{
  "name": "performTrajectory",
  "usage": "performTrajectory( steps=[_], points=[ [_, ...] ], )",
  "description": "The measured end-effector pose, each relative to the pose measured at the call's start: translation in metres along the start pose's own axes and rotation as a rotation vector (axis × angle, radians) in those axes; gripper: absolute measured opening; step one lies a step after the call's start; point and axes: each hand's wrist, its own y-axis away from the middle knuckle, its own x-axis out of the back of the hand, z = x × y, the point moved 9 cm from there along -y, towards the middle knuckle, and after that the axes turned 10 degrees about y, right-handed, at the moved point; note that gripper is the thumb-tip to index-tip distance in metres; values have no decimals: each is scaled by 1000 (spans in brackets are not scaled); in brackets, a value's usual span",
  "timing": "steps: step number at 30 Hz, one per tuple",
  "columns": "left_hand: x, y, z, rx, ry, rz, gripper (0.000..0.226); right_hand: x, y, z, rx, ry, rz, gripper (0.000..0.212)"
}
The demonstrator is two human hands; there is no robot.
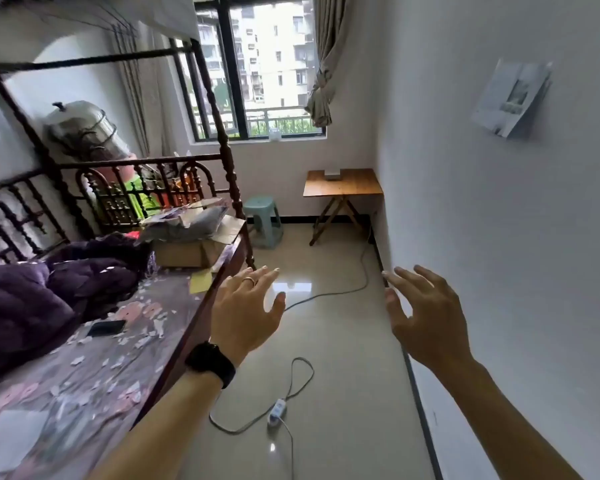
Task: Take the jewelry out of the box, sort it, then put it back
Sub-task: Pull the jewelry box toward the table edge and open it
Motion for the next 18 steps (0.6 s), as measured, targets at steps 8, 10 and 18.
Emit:
performTrajectory(
  steps=[8,10,18],
  points=[
    [-108,-48,-78,121,-103,-219,51,-138,-38,22,-10,60,-292,44],
    [-126,-75,-97,132,-95,-225,50,-167,-60,25,-16,73,-312,44],
    [-175,-218,-154,143,-66,-193,45,-249,-178,36,-46,54,-285,41]
  ],
)
